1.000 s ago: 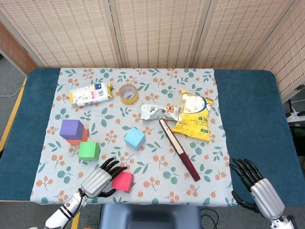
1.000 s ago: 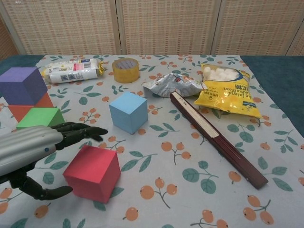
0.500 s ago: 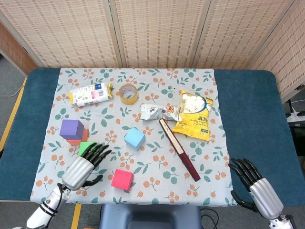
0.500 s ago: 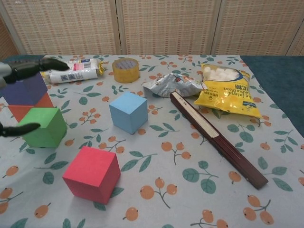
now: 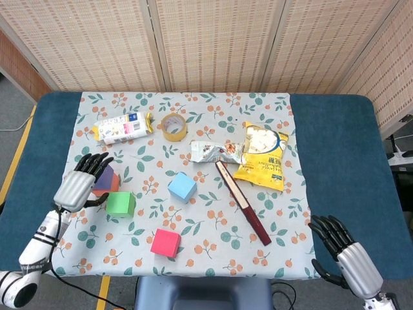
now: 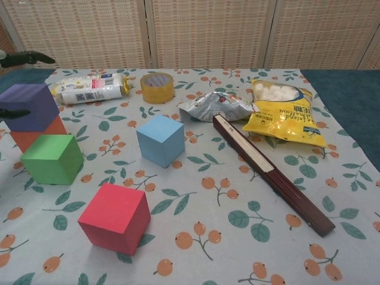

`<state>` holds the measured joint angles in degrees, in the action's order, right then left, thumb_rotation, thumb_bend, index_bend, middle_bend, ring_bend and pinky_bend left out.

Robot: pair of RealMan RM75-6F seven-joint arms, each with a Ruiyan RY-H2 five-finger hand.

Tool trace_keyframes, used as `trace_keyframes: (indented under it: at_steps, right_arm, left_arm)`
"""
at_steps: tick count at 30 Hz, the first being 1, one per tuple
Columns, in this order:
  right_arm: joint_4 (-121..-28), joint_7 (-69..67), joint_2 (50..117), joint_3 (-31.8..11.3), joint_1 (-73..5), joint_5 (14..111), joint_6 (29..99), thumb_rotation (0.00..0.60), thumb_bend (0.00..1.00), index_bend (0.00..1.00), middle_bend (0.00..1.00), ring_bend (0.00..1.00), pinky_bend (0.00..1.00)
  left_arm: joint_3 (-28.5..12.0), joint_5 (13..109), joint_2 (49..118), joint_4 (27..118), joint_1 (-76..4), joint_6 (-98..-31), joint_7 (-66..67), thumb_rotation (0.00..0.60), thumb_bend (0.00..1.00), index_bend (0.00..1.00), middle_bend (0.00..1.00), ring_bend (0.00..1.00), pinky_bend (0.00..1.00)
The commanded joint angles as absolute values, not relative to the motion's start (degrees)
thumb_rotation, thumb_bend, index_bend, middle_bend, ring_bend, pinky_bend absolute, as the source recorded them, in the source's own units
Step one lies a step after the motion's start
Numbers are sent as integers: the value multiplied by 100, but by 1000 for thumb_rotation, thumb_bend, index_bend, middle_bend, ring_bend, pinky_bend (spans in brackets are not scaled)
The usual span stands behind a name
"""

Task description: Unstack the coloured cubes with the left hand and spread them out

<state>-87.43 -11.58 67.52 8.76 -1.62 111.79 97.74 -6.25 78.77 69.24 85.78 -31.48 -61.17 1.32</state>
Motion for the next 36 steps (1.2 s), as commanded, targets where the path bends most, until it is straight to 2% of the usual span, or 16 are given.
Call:
trace_keyframes:
  at_steps: [1,5,7,8,10,12,15,17,21,26,31,36]
  right_arm:
    - [-8749,-1138,6755,857,-164,11150,9768,600,299,0,0,0,0]
    - [-8757,-1153,6749,827,-159,11105,9796,600,298,0,0,0,0]
    - [-8755,-1148,6752,823,-160,11094,9789,600,298,0,0,0,0]
    - [-8753,-1144,6756,821,-160,11091,9786,600,298,0,0,0,0]
    - [-8748,-1140,6762,815,-162,11080,9780,600,298,0,0,0,0]
    - [-8747,-1137,6767,815,-168,11069,9758,600,299,0,0,0,0]
    - [-8737,-1129,6775,826,-169,11065,9735,600,298,0,0,0,0]
    - [-8740,-1134,6769,825,-165,11055,9738,600,298,0,0,0,0]
    - [-8754,-1153,6754,820,-169,11025,9725,600,298,0,0,0,0]
    - [-8785,-1168,6727,806,-179,10974,9696,600,299,0,0,0,0]
    - [-8807,-1236,6697,781,-187,10923,9700,600,298,0,0,0,0]
    - [-8825,-1347,6664,770,-224,10820,9603,600,299,0,0,0,0]
  left_arm:
    - [-776,7417,7038,7938,-3533,-5246,-310,600,340,0,0,0,0]
    - [-741,7290,7122,7689,-3634,-4933,-338,600,341,0,0,0,14]
    - [-757,7220,7166,7613,-3655,-4856,-403,600,336,0,9,7,58]
    - [-766,7229,7191,7572,-3659,-4868,-434,600,332,3,55,45,96]
    - [-765,7289,7223,7547,-3659,-4917,-488,600,326,94,260,200,182]
    - [-756,7328,7248,7521,-3667,-4938,-488,600,333,315,532,391,261]
    - [-784,7330,7301,7477,-3673,-4980,-539,600,382,511,736,537,321]
    - [-829,7367,7363,7428,-3663,-5117,-581,600,411,560,786,579,345]
    - [-931,7500,7557,7221,-3654,-5461,-680,600,445,596,821,614,392]
    - [-1108,7653,7917,6809,-3807,-5738,-834,600,462,585,792,598,427]
    - [-1191,7711,8437,6244,-4222,-5446,-841,600,460,559,732,551,398]
    - [-1249,7588,9283,5196,-4706,-4923,-827,600,460,554,661,486,362]
